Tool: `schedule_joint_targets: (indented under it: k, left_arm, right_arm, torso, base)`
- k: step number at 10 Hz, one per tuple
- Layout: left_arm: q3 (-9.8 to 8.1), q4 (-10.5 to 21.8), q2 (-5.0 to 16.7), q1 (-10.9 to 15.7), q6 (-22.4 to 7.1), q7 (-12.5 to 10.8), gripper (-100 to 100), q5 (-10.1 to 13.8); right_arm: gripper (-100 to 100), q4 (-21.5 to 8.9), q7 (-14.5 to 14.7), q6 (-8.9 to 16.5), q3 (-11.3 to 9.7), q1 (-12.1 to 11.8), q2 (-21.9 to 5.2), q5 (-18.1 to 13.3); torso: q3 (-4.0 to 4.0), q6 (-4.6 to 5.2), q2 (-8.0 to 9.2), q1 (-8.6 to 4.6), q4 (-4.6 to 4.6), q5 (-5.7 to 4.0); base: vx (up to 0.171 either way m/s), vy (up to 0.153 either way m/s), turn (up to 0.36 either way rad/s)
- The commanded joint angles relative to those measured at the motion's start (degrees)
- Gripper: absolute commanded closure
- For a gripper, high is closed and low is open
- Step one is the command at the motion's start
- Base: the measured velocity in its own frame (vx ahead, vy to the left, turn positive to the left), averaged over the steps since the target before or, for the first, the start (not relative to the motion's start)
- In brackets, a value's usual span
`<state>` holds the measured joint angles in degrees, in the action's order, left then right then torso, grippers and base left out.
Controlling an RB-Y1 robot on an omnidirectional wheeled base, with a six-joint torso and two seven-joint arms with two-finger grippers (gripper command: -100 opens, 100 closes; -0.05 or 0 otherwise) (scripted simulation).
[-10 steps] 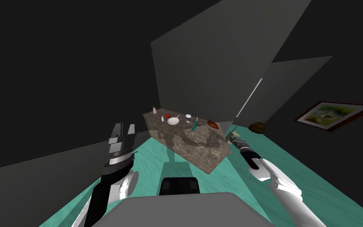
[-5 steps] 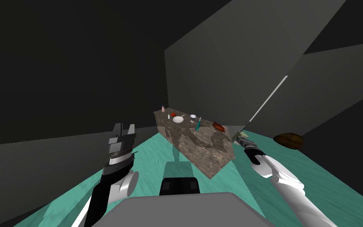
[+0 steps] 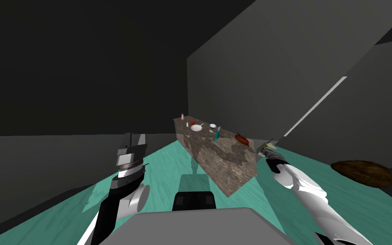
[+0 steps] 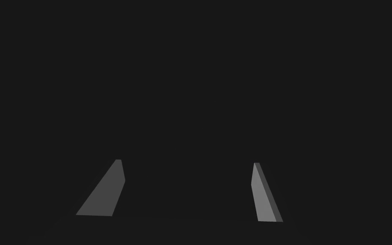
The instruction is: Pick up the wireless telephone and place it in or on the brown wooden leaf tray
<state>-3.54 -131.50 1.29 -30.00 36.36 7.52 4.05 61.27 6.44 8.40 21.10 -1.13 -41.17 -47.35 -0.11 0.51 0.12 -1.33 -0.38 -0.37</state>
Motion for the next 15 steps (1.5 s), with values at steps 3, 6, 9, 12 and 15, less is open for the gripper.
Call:
schedule_joint_targets:
  k: [3,6,9,12,15]
  left_arm:
    - [0.00,0.0,0.0,0.0,0.0,0.0,0,0.0]
    - [-0.01,0.0,0.0,0.0,0.0,0.0,0,0.0]
    - [0.00,0.0,0.0,0.0,0.0,0.0,0,0.0]
    - [-0.01,0.0,0.0,0.0,0.0,0.0,0,0.0]
    - [-0.01,0.0,0.0,0.0,0.0,0.0,0,0.0]
  right_arm:
    - [100,-3.2,-3.2,4.6,-0.6,2.2,-1.1,-1.8]
    - [100,-7.1,-7.0,8.9,-1.4,4.5,-2.3,-4.1]
    - [100,-9.1,-8.8,11.6,-1.9,5.6,-2.9,-5.3]
    - [100,-12.8,-12.1,15.9,-3.2,7.8,-3.7,-7.8]
    - [100,-16.3,-15.2,19.7,-4.7,9.7,-4.2,-10.3]
  torso:
    - [-0.05,0.03,-0.09,0.22,-0.02,0.03]
    - [-0.08,0.20,-0.17,0.33,-0.02,0.12]
    - [-0.09,0.07,-0.21,0.45,-0.01,0.22]
    - [-0.11,0.21,-0.26,0.51,0.00,0.28]
    - [-0.11,0.06,-0.27,0.62,0.01,0.35]
  base:
    - [-0.064,-0.085,0.227]
    - [-0.045,-0.078,0.230]
    - [-0.037,-0.068,0.186]
    - [-0.023,-0.067,0.182]
    - [-0.027,-0.074,0.238]
